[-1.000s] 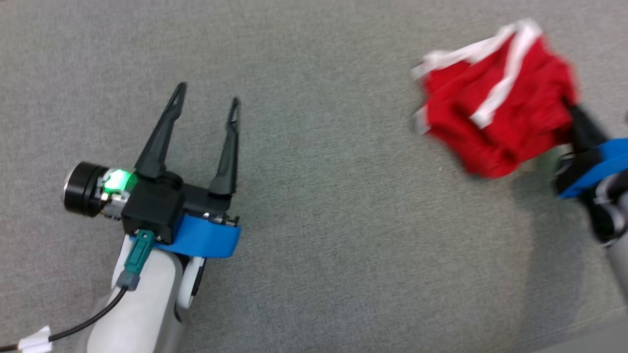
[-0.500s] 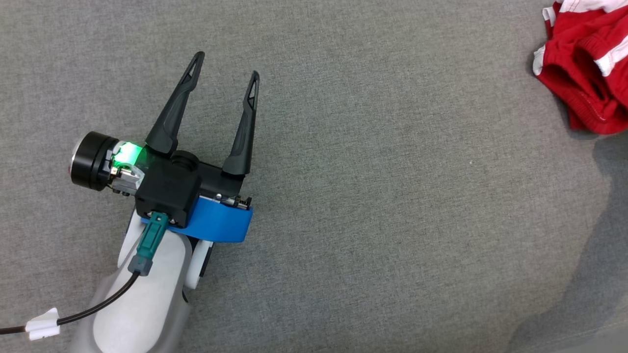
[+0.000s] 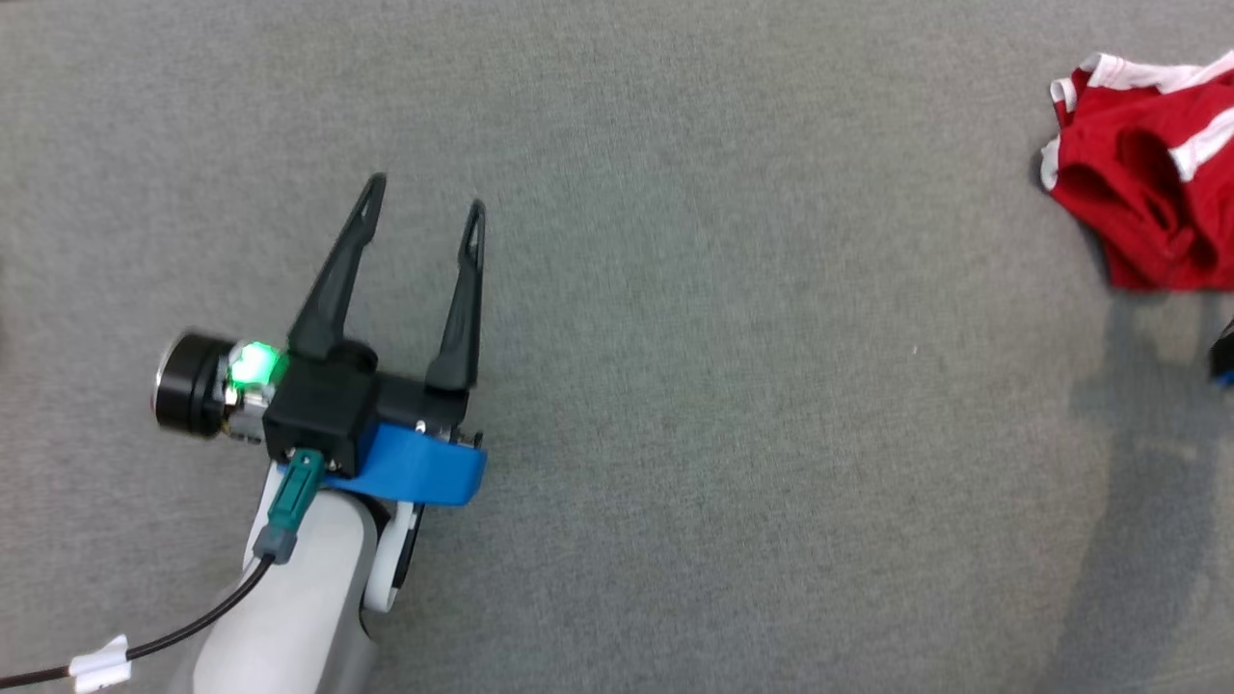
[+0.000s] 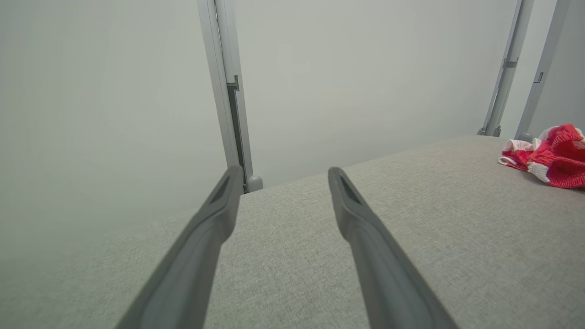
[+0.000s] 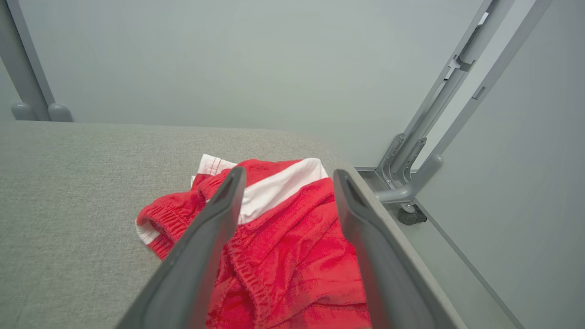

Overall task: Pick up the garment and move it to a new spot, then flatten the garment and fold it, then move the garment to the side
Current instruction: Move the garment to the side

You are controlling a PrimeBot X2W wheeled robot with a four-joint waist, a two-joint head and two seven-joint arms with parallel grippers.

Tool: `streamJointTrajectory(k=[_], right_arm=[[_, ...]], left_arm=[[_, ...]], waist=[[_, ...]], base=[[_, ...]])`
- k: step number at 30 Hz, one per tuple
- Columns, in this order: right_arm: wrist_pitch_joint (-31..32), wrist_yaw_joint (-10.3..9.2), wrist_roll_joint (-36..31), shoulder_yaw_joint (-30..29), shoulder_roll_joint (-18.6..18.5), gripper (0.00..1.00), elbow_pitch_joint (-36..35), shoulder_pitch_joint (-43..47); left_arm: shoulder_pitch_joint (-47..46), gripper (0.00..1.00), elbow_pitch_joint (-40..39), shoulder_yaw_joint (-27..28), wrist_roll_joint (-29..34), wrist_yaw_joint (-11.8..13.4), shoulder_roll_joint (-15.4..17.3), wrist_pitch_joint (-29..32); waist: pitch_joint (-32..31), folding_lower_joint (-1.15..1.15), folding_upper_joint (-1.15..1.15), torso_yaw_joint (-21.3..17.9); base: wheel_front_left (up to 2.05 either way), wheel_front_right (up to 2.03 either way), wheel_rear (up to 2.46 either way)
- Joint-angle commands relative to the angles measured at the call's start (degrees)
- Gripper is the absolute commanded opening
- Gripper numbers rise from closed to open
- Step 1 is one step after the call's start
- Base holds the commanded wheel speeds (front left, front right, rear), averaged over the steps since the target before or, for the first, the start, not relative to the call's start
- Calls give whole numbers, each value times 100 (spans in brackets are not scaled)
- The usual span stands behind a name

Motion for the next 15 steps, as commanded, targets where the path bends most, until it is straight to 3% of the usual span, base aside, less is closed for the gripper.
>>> streamJointTrajectory(k=[1,9,15], right_arm=[[-22,1,-37,-1,221,100,-342,326],[-23,1,-66,255,1231,100,-2144,1792],[31,1,7,472,1610,100,-2724,2482]], left_arm=[[123,100,47,64,-55,47,26,-32],[819,100,260,284,-323,244,56,-54],[1181,100,375,406,-480,338,58,-61]], waist=[[-201,1,0,-43],[-996,1,0,193],[-1396,1,0,513]], base=[[0,0,0],[0,0,0],[0,0,0]])
